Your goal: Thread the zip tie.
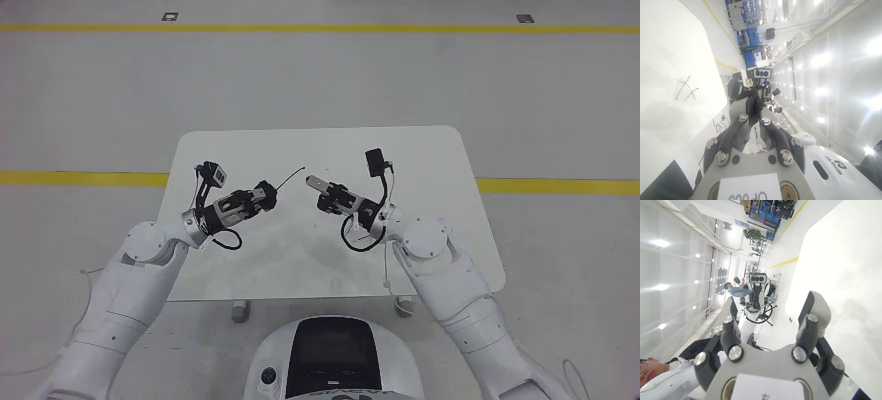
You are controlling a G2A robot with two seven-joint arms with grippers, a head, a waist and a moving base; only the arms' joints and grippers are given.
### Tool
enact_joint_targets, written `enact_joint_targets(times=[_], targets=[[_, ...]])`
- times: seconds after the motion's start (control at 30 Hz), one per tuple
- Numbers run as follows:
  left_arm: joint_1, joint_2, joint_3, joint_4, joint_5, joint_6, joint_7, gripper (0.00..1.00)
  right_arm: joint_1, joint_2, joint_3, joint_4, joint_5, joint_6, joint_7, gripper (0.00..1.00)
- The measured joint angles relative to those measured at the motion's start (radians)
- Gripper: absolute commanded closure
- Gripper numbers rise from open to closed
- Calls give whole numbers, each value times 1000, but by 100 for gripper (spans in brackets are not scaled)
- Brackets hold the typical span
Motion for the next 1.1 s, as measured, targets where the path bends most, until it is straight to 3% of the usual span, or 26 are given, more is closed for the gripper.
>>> enact_joint_targets(times=[0.13, 0.23, 0.43, 0.5, 0.6, 0.83, 1.0, 1.1], targets=[[2, -1, 3, -2, -3, 6, 4, 100, -3, -1, -2, 4, 7, 6, 4, 0], [-7, 0, 6, 7, -14, 55, -20, 100, 24, -1, 9, 46, 106, 53, 80, 0], [-28, 19, -46, 70, -68, 98, -236, 100, 115, 7, 46, 159, 276, 94, 302, 0], [-29, 24, -61, 92, -101, 116, -304, 100, 149, 6, 42, 207, 350, 132, 393, 0], [-35, 34, -82, 115, -76, 96, -379, 100, 185, 7, 38, 248, 364, 163, 436, 0], [-34, 32, -66, 98, -65, 98, -374, 100, 174, 4, 30, 254, 393, 162, 442, 0], [-52, 35, -42, 112, -41, 105, -456, 100, 232, -10, 0, 362, 530, 155, 544, 0], [-59, 37, -35, 123, -7, 90, -448, 100, 281, -16, -17, 437, 569, 148, 560, 0]])
